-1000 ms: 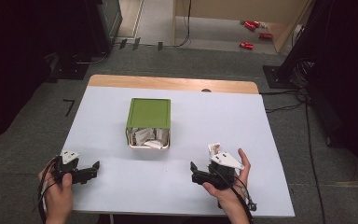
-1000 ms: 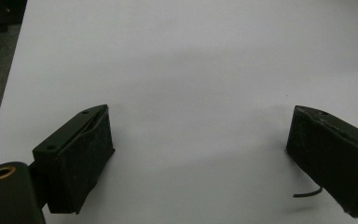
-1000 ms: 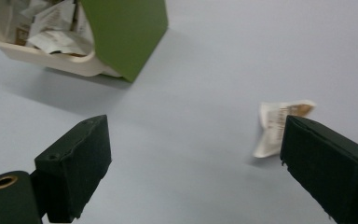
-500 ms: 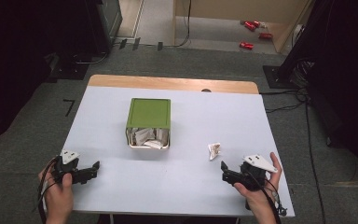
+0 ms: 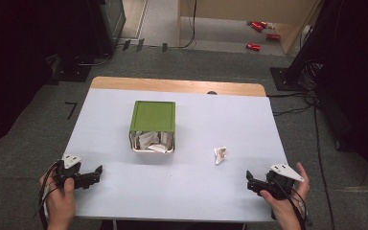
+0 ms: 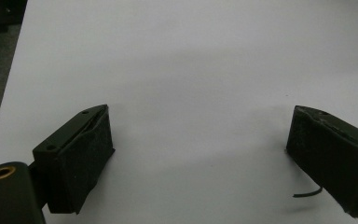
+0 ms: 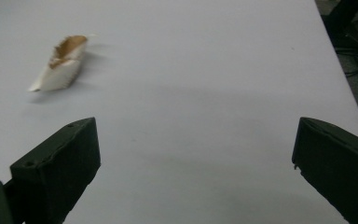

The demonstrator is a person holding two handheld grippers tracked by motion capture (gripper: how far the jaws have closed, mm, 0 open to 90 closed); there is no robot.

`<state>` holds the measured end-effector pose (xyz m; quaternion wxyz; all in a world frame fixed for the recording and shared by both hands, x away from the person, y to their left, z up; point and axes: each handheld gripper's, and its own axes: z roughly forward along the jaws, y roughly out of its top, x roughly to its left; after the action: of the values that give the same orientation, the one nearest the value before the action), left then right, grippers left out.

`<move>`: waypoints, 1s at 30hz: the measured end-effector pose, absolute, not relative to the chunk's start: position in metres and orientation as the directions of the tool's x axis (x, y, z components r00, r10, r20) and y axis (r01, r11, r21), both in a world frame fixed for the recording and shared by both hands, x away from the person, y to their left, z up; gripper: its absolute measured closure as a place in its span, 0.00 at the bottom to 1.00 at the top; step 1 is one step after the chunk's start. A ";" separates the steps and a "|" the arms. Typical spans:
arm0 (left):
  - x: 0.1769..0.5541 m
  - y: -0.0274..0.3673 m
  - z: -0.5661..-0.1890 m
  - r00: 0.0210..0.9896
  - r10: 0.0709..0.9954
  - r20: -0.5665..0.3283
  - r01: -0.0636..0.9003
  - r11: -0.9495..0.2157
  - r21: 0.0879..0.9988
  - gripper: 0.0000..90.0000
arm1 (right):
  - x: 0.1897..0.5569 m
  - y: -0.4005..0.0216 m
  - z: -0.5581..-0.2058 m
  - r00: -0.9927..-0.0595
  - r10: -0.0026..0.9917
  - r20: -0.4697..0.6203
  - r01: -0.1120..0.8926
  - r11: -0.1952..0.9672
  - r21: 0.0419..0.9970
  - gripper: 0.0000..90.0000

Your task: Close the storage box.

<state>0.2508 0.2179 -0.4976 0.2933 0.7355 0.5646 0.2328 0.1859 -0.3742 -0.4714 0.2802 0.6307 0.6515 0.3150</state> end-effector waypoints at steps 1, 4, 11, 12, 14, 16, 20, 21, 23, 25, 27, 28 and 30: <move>0.251 0.218 -0.498 0.254 0.967 0.011 0.694 -0.190 0.694 0.08 | 0.185 -0.378 -0.474 -0.044 0.999 0.026 0.647 0.008 0.763 0.01; 0.251 0.218 -0.498 0.254 0.967 0.012 0.694 -0.190 0.695 0.08 | 0.184 -0.387 -0.479 -0.033 0.999 0.014 0.656 0.011 0.755 0.01; 0.251 0.218 -0.498 0.254 0.967 0.011 0.694 -0.190 0.695 0.08 | 0.182 -0.405 -0.490 0.003 1.000 0.021 0.684 -0.018 0.729 0.01; 0.251 0.218 -0.498 0.253 0.967 0.011 0.694 -0.190 0.695 0.08 | 0.181 -0.409 -0.494 0.008 1.000 0.020 0.688 -0.020 0.726 0.01; 0.251 0.218 -0.498 0.253 0.967 0.011 0.694 -0.190 0.695 0.08 | 0.181 -0.410 -0.496 0.007 1.000 0.016 0.693 -0.016 0.721 0.01; 0.251 0.218 -0.498 0.253 0.967 0.012 0.694 -0.190 0.695 0.08 | 0.181 -0.412 -0.501 0.004 1.000 -0.003 0.706 -0.001 0.708 0.01; 0.251 0.218 -0.498 0.254 0.967 0.011 0.694 -0.190 0.694 0.08 | 0.181 -0.414 -0.503 0.007 1.000 0.018 0.707 -0.018 0.707 0.00; 0.251 0.218 -0.498 0.254 0.967 0.012 0.694 -0.190 0.694 0.08 | 0.181 -0.413 -0.504 0.006 1.000 0.012 0.705 -0.013 0.709 0.00; 0.251 0.218 -0.498 0.254 0.967 0.012 0.694 -0.191 0.694 0.08 | 0.181 -0.413 -0.505 0.006 1.000 0.016 0.700 -0.015 0.714 0.00; 0.251 0.218 -0.498 0.254 0.967 0.012 0.694 -0.191 0.694 0.08 | 0.180 -0.413 -0.505 0.006 1.000 0.013 0.695 -0.013 0.719 0.00; 0.251 0.218 -0.498 0.254 0.967 0.012 0.694 -0.191 0.695 0.08 | 0.179 -0.413 -0.506 0.007 1.000 0.014 0.692 -0.015 0.722 0.00; 0.251 0.218 -0.498 0.254 0.967 0.012 0.694 -0.191 0.695 0.08 | 0.179 -0.413 -0.506 0.005 1.000 0.012 0.692 -0.012 0.722 0.00; 0.251 0.218 -0.498 0.254 0.967 0.012 0.694 -0.191 0.694 0.08 | 0.179 -0.413 -0.506 0.004 1.000 0.009 0.690 -0.009 0.724 0.00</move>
<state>0.2508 0.2179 -0.4976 0.2930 0.7356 0.5645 0.2332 0.1793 -0.4125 -0.5057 0.2762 0.6525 0.6475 0.2807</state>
